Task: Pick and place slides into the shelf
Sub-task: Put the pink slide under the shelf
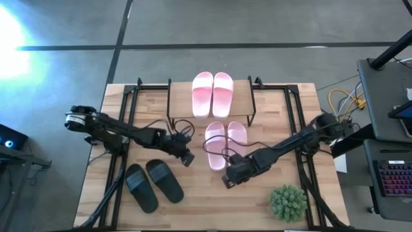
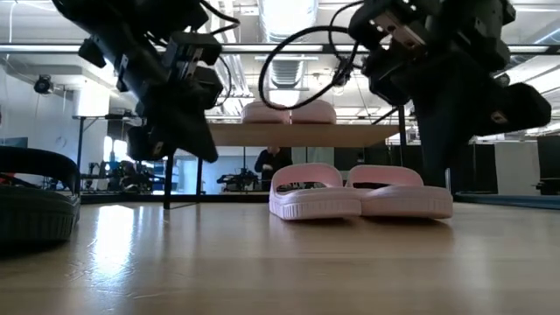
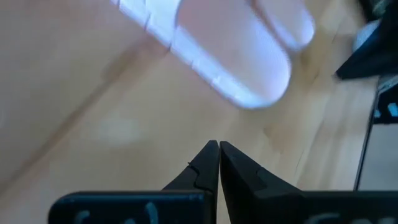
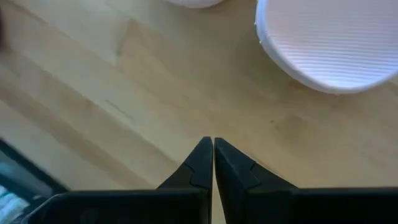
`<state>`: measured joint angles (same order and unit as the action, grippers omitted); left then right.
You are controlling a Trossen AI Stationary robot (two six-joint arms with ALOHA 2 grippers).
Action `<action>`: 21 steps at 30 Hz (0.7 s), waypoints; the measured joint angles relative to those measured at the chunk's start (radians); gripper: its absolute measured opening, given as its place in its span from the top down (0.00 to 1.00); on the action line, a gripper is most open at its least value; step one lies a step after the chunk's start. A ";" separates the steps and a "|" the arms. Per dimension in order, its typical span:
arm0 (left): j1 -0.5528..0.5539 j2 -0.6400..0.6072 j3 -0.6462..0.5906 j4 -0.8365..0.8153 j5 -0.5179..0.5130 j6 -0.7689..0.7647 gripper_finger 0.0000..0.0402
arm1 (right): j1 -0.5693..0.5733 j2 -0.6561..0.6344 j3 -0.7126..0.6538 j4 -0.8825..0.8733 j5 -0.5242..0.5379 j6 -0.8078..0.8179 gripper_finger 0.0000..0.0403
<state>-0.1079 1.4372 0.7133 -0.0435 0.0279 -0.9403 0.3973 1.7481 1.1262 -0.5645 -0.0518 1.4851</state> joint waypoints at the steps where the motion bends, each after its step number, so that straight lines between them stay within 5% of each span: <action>1: 0.007 0.001 0.002 0.012 -0.007 0.009 1.00 | 0.000 0.009 0.002 0.000 0.000 -0.001 0.98; 21: 0.043 0.182 0.046 0.121 0.033 0.060 1.00 | -0.084 0.024 -0.049 -0.164 0.279 0.032 0.98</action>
<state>-0.0647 1.6190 0.7597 0.0771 0.0610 -0.8803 0.3131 1.7719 1.0771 -0.7288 0.2270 1.5175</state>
